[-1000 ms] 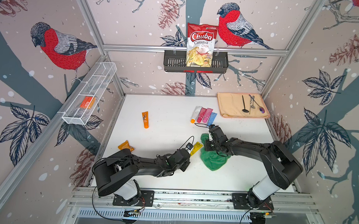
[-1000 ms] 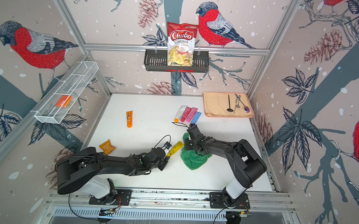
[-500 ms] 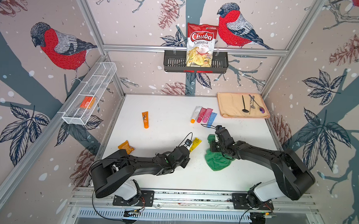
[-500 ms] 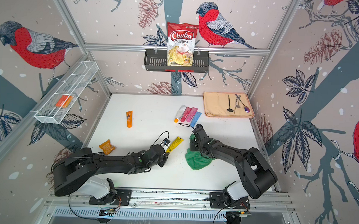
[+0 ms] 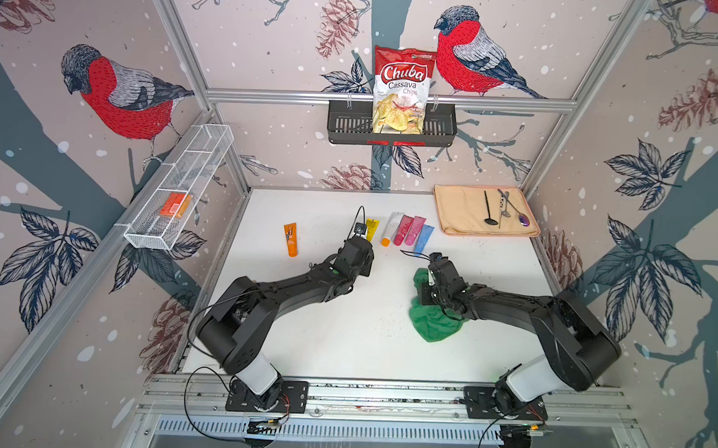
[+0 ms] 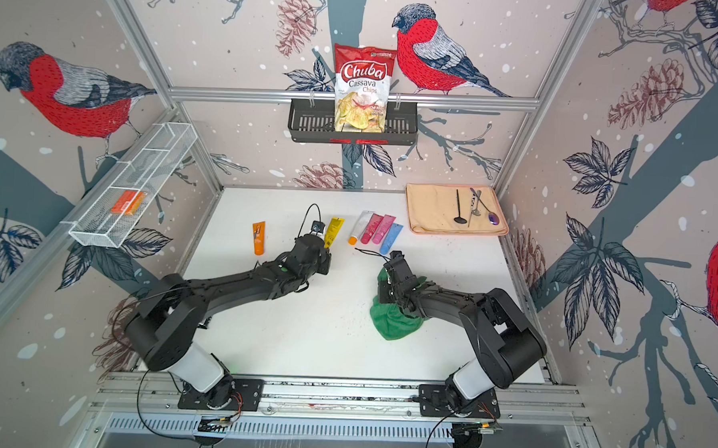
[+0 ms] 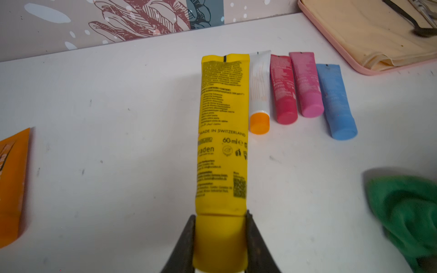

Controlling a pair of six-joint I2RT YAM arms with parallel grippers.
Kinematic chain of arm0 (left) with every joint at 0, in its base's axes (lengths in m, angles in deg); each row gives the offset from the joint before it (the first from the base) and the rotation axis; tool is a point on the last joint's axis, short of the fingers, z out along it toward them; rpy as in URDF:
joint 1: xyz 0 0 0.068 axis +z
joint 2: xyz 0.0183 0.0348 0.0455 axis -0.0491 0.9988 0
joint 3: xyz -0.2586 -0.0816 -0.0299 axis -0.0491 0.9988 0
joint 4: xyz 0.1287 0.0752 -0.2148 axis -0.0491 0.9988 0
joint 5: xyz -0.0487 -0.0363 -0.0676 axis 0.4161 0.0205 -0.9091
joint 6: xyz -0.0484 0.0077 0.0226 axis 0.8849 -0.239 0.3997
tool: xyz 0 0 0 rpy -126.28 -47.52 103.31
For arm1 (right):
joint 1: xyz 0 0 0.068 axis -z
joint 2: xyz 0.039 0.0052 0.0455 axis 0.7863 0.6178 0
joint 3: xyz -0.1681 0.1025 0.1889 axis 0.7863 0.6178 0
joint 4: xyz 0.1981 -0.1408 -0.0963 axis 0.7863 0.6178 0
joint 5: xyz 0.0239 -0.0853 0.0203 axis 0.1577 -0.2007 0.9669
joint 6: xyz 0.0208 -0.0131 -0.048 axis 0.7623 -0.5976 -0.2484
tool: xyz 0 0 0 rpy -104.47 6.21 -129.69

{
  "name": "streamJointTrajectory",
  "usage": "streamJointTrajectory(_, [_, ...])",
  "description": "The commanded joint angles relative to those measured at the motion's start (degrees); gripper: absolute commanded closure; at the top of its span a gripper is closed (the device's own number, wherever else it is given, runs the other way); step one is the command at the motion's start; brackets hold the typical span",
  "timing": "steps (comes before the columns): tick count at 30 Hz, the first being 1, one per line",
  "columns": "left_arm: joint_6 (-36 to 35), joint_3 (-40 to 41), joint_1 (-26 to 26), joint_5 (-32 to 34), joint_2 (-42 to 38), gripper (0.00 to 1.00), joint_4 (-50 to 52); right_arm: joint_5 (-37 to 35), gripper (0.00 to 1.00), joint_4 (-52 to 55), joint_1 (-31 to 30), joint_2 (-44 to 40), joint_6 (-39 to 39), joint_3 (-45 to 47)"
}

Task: Wipe the surface of the toothpaste tube
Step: Place the toothpaste at the center of the board, then pick up the toothpaste from the center of the board.

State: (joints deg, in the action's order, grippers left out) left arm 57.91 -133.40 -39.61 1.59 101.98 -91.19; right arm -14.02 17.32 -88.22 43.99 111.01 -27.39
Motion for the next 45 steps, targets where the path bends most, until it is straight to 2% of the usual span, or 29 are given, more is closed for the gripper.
streamJointTrajectory(1, [-1.3,-7.4,2.4,-2.6,6.8,0.79,2.7,1.1,1.00,0.9,-0.1,1.4,-0.6,-0.4])
streamJointTrajectory(9, [0.6,-25.1,7.3,-3.8,22.4,0.78,8.0,1.6,1.00,0.5,0.0,1.7,-0.8,-0.4])
streamJointTrajectory(16, [-0.6,-36.0,8.3,-10.2,31.1,0.76,12.0,1.6,1.00,0.8,-0.5,2.8,-1.1,-1.1])
streamJointTrajectory(19, [-1.4,-35.1,8.1,-15.5,31.6,0.75,9.6,1.5,1.00,1.0,-0.7,2.9,-1.1,-1.3])
streamJointTrajectory(22, [-1.0,-33.5,7.7,-17.1,31.2,0.74,8.2,1.3,1.00,1.3,-0.9,3.4,-1.2,-1.7])
streamJointTrajectory(27, [-1.5,-32.7,7.6,-18.0,31.7,0.62,8.6,0.7,1.00,1.7,-1.5,3.8,-1.3,-2.1])
streamJointTrajectory(31, [-2.0,-29.3,7.1,-17.1,28.0,0.32,6.5,0.8,1.00,1.7,-1.5,3.8,-1.3,-2.2])
streamJointTrajectory(34, [-1.8,-26.2,7.1,-13.9,21.5,0.22,6.7,0.7,1.00,1.9,-1.7,3.9,-1.3,-2.4])
streamJointTrajectory(38, [-1.0,-22.8,7.8,-6.0,12.4,0.20,11.8,-0.4,1.00,2.8,-2.6,4.7,-1.5,-3.3])
streamJointTrajectory(42, [1.2,-15.4,9.5,3.1,3.3,0.19,15.5,-2.1,1.00,3.8,-4.1,5.5,-1.6,-4.4])
streamJointTrajectory(45, [2.7,-9.6,13.3,4.6,-2.2,0.18,16.9,-3.1,1.00,4.4,-5.0,6.0,-1.7,-5.1])
